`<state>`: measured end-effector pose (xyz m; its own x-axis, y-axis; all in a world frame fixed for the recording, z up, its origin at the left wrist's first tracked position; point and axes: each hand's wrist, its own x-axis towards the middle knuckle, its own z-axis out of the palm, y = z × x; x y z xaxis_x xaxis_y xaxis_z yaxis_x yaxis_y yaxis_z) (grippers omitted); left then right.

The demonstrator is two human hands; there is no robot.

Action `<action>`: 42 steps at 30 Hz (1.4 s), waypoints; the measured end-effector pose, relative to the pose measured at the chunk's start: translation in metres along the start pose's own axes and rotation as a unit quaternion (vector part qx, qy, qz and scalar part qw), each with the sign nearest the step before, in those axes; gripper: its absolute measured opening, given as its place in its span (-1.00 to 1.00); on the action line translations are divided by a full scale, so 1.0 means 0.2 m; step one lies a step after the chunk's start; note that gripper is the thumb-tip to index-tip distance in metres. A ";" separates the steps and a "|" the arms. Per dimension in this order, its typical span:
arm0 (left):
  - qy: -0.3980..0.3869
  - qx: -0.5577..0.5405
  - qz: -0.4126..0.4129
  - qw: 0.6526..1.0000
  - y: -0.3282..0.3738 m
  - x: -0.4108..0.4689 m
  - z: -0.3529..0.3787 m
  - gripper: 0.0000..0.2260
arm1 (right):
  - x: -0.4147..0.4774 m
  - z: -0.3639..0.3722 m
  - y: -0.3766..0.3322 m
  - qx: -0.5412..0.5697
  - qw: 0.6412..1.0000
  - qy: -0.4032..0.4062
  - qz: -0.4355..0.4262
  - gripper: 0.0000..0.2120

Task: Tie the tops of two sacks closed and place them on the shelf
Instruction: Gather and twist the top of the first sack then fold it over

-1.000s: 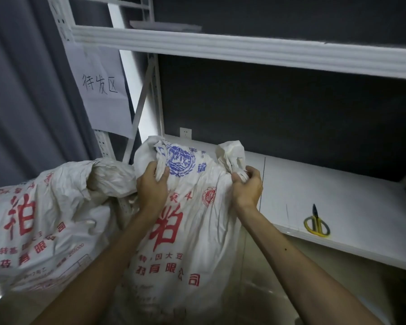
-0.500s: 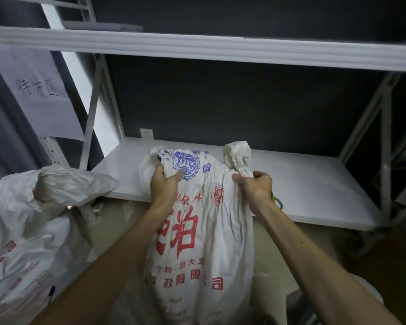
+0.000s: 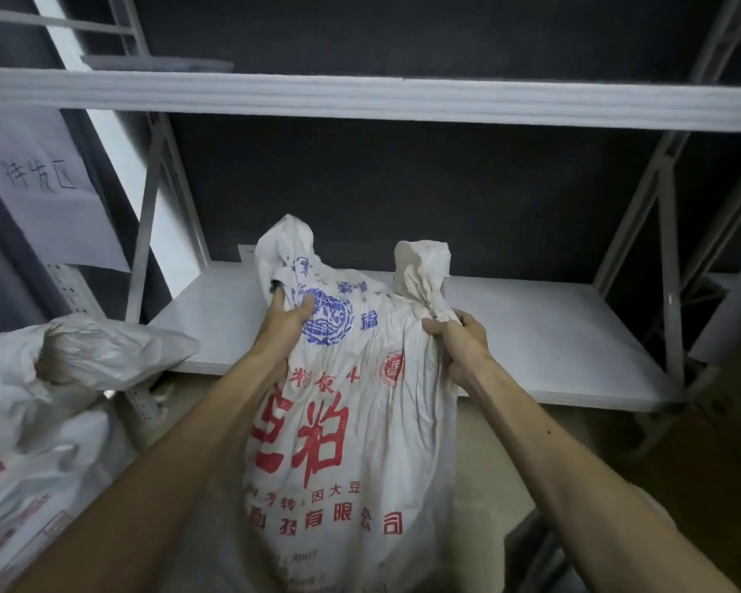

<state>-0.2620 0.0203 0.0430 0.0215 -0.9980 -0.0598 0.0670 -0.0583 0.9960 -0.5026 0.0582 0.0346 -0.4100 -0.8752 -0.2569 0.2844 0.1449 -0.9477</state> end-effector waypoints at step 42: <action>0.149 0.324 0.120 0.927 -0.06 0.29 0.13 -0.67 | 0.36 0.11 0.16 -0.145 0.970 -0.031 -0.193 -0.71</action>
<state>-0.2866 -0.0386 0.0301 0.2396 -0.9385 0.2488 -0.5856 0.0647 0.8080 -0.5041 -0.0092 -0.0100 -0.3826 -0.9146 0.1311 -0.1392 -0.0833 -0.9868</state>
